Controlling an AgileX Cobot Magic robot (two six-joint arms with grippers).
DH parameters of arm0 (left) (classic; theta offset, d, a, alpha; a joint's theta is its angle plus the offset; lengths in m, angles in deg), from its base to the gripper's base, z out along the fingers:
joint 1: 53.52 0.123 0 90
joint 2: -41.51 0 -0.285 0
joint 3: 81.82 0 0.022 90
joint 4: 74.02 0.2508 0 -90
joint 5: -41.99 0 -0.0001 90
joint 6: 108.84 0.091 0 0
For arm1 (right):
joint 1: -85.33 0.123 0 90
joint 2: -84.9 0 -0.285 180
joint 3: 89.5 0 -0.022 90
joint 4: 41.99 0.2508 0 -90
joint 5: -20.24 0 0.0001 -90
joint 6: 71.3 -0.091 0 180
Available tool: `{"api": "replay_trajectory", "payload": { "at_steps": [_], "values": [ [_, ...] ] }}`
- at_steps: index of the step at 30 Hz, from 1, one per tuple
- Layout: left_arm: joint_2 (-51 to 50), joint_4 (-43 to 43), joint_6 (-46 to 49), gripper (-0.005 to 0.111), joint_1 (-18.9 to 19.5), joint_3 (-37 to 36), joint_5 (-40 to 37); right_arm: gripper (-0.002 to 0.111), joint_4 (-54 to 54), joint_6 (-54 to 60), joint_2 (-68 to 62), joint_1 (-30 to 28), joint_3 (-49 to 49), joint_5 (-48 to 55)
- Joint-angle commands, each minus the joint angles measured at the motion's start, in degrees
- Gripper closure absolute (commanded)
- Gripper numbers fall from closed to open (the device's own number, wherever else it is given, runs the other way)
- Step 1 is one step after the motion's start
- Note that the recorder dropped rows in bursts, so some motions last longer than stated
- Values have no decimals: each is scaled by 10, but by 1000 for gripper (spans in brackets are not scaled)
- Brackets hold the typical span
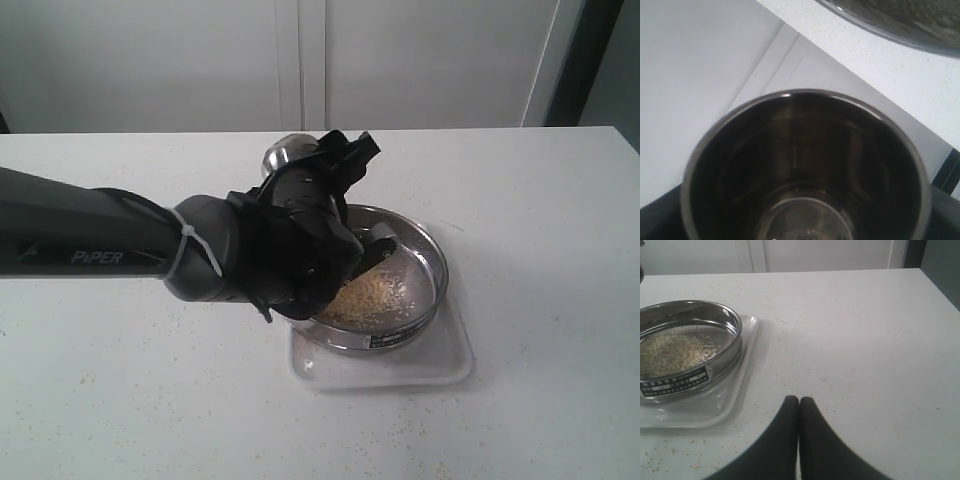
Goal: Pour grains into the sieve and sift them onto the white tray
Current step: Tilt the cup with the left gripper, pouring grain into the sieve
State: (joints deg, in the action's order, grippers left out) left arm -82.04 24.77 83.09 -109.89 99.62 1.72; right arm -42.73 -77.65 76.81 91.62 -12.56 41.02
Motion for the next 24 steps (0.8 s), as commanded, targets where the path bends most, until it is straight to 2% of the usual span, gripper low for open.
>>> {"api": "replay_trajectory", "payload": {
  "at_steps": [1, 5, 12, 24],
  "values": [
    [3, 12, -55, 107, -4, 8, 14, 108, 1, 0, 3, -6, 3, -7],
    [3, 12, -113, 107, -4, 8, 28, 108, 1, 0, 3, -6, 3, -7],
    [3, 12, -289, 107, -4, 8, 44, 108, 1, 0, 3, -6, 3, -7],
    [4, -11, -440, 107, -4, 8, 29, 108, 1, 0, 3, -6, 3, -7]
  ]
}}
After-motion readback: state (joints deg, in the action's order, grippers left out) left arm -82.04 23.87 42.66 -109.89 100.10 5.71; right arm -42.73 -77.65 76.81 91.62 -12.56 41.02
